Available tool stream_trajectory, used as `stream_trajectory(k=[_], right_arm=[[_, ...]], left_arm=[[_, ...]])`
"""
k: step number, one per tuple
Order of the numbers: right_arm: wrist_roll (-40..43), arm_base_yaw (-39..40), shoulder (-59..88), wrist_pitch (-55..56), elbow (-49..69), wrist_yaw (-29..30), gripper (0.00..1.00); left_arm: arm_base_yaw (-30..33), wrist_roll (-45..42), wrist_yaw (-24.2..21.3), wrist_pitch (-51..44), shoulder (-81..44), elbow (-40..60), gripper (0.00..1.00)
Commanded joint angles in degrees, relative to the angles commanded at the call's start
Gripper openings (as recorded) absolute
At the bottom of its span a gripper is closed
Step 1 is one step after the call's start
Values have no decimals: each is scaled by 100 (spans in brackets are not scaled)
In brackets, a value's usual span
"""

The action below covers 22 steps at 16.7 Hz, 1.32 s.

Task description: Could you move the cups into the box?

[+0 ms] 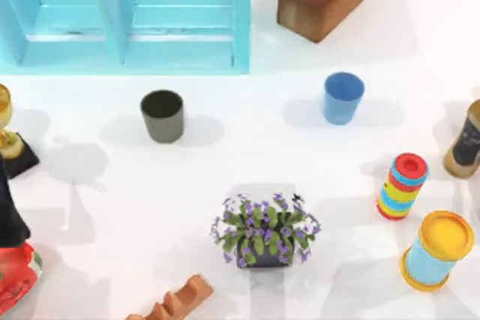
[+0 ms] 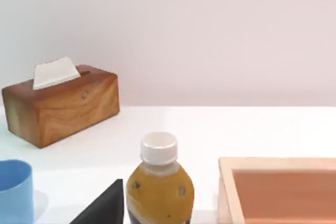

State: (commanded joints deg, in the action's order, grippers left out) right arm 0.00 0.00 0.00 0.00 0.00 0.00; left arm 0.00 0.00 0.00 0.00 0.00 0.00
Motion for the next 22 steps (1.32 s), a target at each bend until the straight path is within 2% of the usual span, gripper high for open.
stream_trajectory(k=[5,9,13,22], right_arm=[[-52,60,310,-130,338,12,100],[-216,251,1548,-690,1611,82,100],[-449,550,3612,-1760,3519,223,100],[-1215,1518,9665,-5130,8448,600,100]], left_arm=[[0,0,0,0,0,0,100],[0,0,0,0,0,0,100],[0,0,0,0,0,0,100],[0,0,0,0,0,0,100]])
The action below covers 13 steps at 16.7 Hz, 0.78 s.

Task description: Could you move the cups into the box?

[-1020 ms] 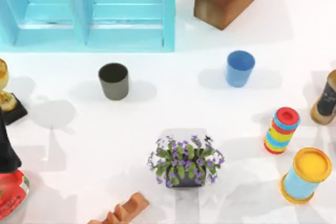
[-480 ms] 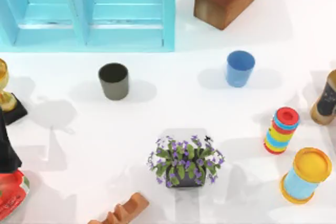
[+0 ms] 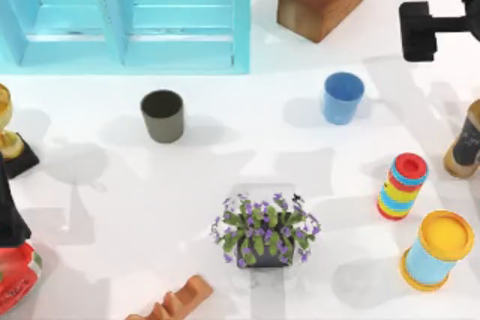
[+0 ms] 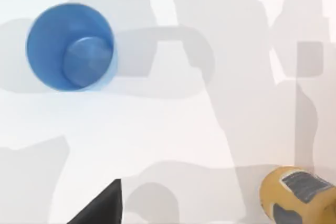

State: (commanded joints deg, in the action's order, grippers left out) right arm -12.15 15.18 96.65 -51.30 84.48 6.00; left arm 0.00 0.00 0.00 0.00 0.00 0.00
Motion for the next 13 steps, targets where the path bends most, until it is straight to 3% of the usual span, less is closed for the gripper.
stream_trajectory(k=[6,13], right_arm=[[-770,621,2799,-1797,2884,57,100],[-1462,1081,3987,-2557,4894,-40,100]], left_arm=[[0,0,0,0,0,0,100],[0,0,0,0,0,0,100]])
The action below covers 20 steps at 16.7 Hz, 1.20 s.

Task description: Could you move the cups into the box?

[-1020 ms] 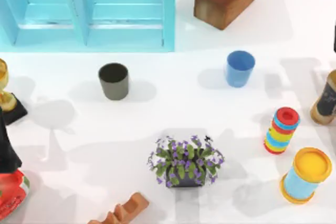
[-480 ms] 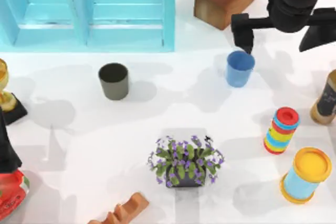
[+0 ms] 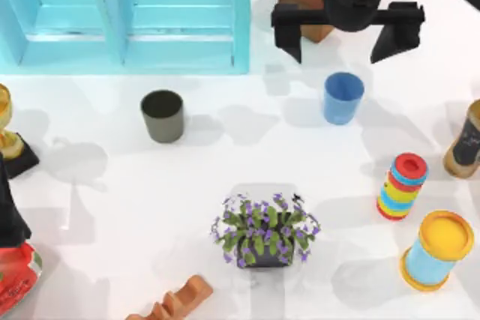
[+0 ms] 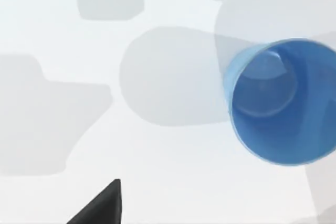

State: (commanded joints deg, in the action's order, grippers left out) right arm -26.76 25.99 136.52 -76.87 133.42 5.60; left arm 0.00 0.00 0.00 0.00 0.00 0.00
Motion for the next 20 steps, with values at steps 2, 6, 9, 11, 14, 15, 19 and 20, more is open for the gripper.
stream_trajectory(k=[2,6,9,11,14,15,19,20], right_arm=[[-29,19,35,-18,71,-6,100],[-23,-12,17,-9,60,-5,100],[1,-15,87,224,-141,-11,100],[21,-32,205,677,-453,-14,100],[50,-64,419,1494,-981,-16,100],[56,-71,476,1662,-1116,-17,100],[63,-79,538,1819,-1255,-16,100],[63,-79,538,1819,-1255,-16,100]], left_arm=[[0,0,0,0,0,0,100],[0,0,0,0,0,0,100],[0,0,0,0,0,0,100],[0,0,0,0,0,0,100],[0,0,0,0,0,0,100],[0,0,0,0,0,0,100],[0,0,0,0,0,0,100],[0,0,0,0,0,0,100]])
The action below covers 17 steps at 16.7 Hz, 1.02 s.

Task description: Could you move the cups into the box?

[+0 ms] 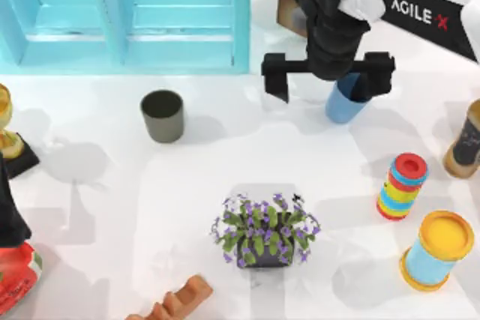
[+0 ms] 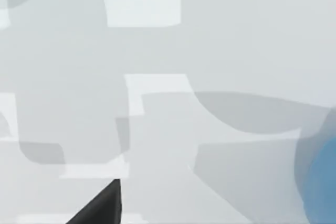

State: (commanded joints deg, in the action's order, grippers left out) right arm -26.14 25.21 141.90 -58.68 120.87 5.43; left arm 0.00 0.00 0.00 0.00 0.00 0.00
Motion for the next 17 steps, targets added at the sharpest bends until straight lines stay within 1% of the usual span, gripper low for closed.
stream_trajectory(k=[13,14,17], right_arm=[[0,0,0,0,0,0,2],[0,0,0,0,0,0,0],[0,0,0,0,0,0,0]], left_arm=[[0,0,0,0,0,0,100],[0,0,0,0,0,0,100],[0,0,0,0,0,0,100]])
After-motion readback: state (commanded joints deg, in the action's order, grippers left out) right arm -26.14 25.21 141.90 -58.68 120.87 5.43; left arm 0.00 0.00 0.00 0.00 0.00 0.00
